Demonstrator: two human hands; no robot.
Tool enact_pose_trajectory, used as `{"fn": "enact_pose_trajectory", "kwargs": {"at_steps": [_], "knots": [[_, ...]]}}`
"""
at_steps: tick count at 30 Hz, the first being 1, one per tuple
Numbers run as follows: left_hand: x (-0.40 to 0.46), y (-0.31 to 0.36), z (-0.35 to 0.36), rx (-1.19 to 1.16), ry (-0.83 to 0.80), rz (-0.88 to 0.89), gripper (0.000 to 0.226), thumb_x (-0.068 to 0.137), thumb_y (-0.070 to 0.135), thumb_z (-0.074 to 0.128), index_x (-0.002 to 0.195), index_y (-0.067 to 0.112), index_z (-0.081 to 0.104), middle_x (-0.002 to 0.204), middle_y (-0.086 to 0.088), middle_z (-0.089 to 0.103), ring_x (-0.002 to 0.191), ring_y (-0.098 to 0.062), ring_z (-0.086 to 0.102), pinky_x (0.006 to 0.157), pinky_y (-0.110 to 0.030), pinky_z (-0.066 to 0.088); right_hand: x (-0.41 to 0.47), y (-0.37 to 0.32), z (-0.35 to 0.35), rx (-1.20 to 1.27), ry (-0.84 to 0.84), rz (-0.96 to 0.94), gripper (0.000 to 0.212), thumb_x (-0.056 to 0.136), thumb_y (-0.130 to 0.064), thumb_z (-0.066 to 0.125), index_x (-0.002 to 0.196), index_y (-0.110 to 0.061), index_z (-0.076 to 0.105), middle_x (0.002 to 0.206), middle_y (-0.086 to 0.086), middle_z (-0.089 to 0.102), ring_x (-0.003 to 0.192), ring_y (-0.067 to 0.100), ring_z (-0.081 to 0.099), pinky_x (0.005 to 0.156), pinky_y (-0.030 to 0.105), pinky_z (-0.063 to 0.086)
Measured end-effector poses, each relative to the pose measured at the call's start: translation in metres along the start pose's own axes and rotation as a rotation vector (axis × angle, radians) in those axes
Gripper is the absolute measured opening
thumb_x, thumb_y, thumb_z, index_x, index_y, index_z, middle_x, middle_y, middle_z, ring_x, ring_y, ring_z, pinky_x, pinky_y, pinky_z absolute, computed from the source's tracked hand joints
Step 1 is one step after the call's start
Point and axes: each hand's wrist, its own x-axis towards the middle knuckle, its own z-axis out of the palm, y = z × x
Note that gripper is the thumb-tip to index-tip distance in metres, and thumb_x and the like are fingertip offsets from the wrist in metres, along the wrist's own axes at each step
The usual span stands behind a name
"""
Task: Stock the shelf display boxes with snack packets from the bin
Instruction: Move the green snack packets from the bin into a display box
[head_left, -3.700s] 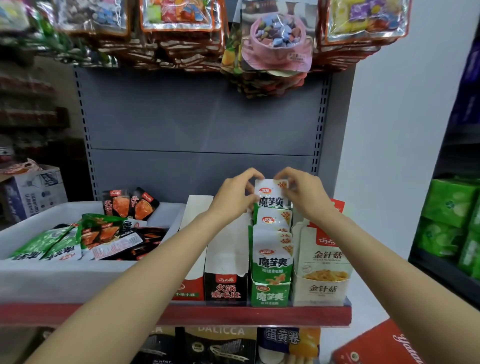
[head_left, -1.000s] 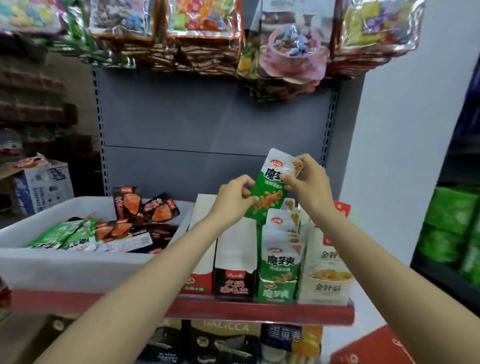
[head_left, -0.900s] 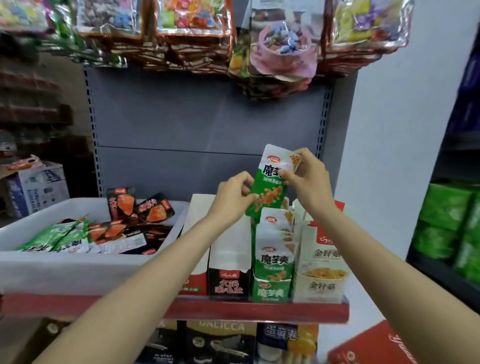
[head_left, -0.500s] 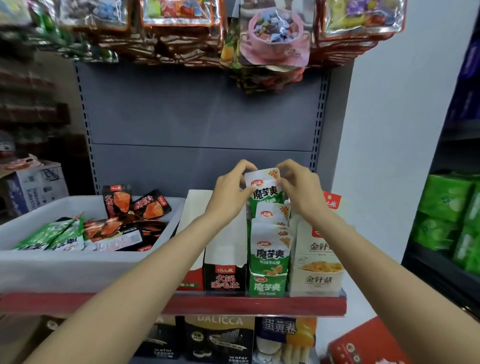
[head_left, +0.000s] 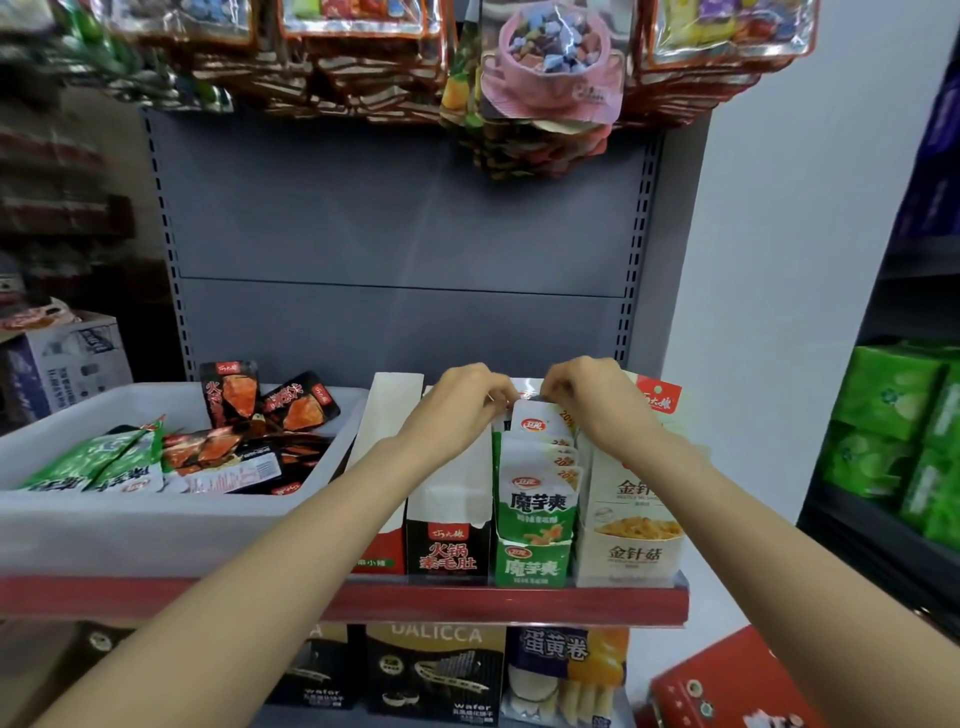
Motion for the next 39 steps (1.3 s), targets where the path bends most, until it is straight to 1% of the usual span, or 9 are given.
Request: {"fn": "enact_pose_trajectory", "kwargs": {"at_steps": [4,9,18,20,24,30,33,35,39], "knots": [[-0.002,-0.001,-0.005,-0.061,0.053,-0.031,0.017,0.091,0.009,0.057,0.101,0.018,0.067,0.097,0.002,0.064,0.088,-0.012,0.058,0.083,-0.034,0.052,0.004,-0.007,-0.006,0.117,-0.015,0.043,0.015,0.091,-0.012,0.056,0.097,-0.015,0.070,0.094,0.002,0.069,0.086,0.020,0.064,0.077,0.038,0.055],[-0.013,-0.012,-0.028,-0.104,0.129,-0.101,0.020,0.091,0.016,0.058,0.111,0.018,0.062,0.103,0.004,0.063,0.090,-0.007,0.058,0.081,-0.020,0.044,0.008,-0.042,-0.007,0.092,0.100,-0.060,0.020,0.092,-0.019,0.055,0.108,-0.016,0.066,0.106,0.003,0.063,0.100,0.021,0.057,0.083,0.039,0.050],[-0.091,-0.115,-0.101,0.059,0.162,-0.470,0.010,0.088,0.013,0.060,0.096,0.017,0.063,0.087,0.001,0.066,0.083,-0.016,0.059,0.075,-0.027,0.043,0.034,-0.153,0.069,0.292,-0.128,-0.178,0.029,0.092,-0.019,0.053,0.120,-0.012,0.058,0.114,0.009,0.060,0.105,0.025,0.057,0.086,0.038,0.048],[-0.110,-0.146,-0.121,0.121,0.145,-0.609,0.015,0.088,0.014,0.060,0.103,0.012,0.062,0.088,-0.003,0.066,0.089,-0.023,0.061,0.077,-0.029,0.044,0.043,-0.180,0.092,0.335,-0.187,-0.185,0.033,0.091,-0.020,0.055,0.123,-0.010,0.055,0.115,0.012,0.060,0.107,0.028,0.056,0.088,0.038,0.047],[-0.132,-0.196,-0.153,0.243,0.099,-0.801,0.026,0.091,0.016,0.056,0.112,0.001,0.056,0.113,-0.018,0.062,0.106,-0.033,0.057,0.086,-0.036,0.044,0.061,-0.225,0.130,0.434,-0.355,-0.223,0.054,0.087,-0.023,0.064,0.135,-0.009,0.044,0.131,0.012,0.052,0.122,0.028,0.048,0.099,0.033,0.038],[-0.136,-0.222,-0.166,0.382,-0.223,-0.992,0.043,0.095,0.030,0.052,0.122,-0.003,0.051,0.128,-0.018,0.053,0.116,-0.033,0.051,0.088,-0.032,0.041,0.078,-0.257,0.164,0.348,-0.647,-0.317,0.084,0.085,-0.037,0.066,0.150,-0.015,0.018,0.153,0.009,0.027,0.139,0.025,0.029,0.111,0.032,0.026],[-0.134,-0.230,-0.166,0.435,-0.280,-1.002,0.041,0.092,0.031,0.058,0.118,0.000,0.055,0.122,-0.015,0.059,0.112,-0.030,0.056,0.087,-0.032,0.043,0.085,-0.260,0.179,0.176,-0.771,-0.324,0.085,0.085,-0.049,0.061,0.150,-0.022,0.015,0.155,0.007,0.025,0.140,0.027,0.028,0.113,0.038,0.027],[-0.134,-0.236,-0.165,0.453,-0.225,-0.966,0.039,0.085,0.025,0.067,0.114,0.000,0.058,0.116,-0.015,0.063,0.108,-0.030,0.058,0.085,-0.033,0.045,0.087,-0.261,0.183,0.096,-0.814,-0.341,0.081,0.087,-0.051,0.056,0.151,-0.021,0.015,0.155,0.007,0.024,0.140,0.027,0.028,0.113,0.036,0.027],[-0.132,-0.241,-0.161,0.331,-0.147,-0.829,0.032,0.082,0.006,0.068,0.114,0.003,0.063,0.113,-0.012,0.067,0.106,-0.026,0.061,0.093,-0.033,0.048,0.090,-0.260,0.185,0.124,-0.830,-0.321,0.081,0.088,-0.049,0.057,0.150,-0.018,0.017,0.153,0.006,0.028,0.138,0.026,0.031,0.111,0.035,0.029]]}}
